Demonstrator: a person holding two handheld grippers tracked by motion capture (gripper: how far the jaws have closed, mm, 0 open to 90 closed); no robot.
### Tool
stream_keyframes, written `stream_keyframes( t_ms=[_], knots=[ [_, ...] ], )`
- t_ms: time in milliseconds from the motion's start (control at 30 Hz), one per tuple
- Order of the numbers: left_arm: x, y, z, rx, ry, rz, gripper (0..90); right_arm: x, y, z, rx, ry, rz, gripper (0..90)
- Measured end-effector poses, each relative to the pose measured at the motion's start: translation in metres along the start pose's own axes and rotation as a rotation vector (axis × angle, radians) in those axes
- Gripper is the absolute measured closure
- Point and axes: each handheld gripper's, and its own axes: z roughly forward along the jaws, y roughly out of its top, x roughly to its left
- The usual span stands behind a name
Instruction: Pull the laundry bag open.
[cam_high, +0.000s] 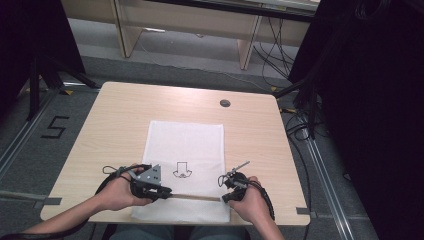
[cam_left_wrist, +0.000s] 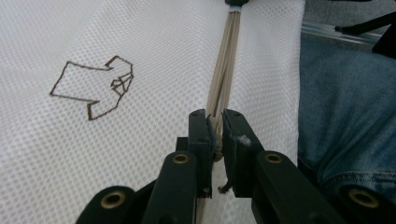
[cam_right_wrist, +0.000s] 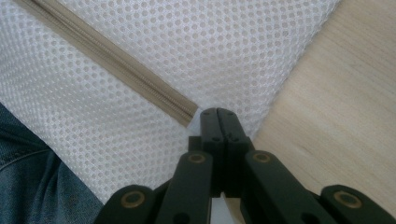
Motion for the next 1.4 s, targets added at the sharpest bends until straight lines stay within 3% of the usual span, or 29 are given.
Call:
stream_keyframes(
  t_ms=[200,467,633,867,933,967,1400],
  knots=[
    [0.001,-0.005,-0.006,-0.001,0.004,-0.014,81.9,0.002,0.0,-0.001,0.004,0.001,0.012,90.0],
    [0.001,-0.006,-0.008,0.009,0.009,0.0,81.9,0.002,0.0,-0.001,0.006,0.002,0.02,90.0],
    [0.001,-0.009,-0.01,0.007,0.013,-0.007,81.9,0.0,0.0,0.0,-0.001,0.001,-0.004,90.0],
    [0.001,-0.014,-0.015,0.002,0.013,-0.021,81.9,0.002,0.0,-0.001,0.007,0.004,0.017,90.0],
    [0.002,-0.014,-0.015,0.013,0.016,-0.007,81.9,0.002,0.0,-0.001,0.005,0.001,0.018,90.0],
    [0.001,-0.015,-0.015,0.003,0.011,-0.023,81.9,0.001,0.0,-0.001,0.005,0.002,0.014,90.0],
    [0.004,-0.027,-0.027,0.002,0.024,-0.048,81.9,0.0,0.0,-0.001,0.0,0.007,0.004,90.0]
  ],
)
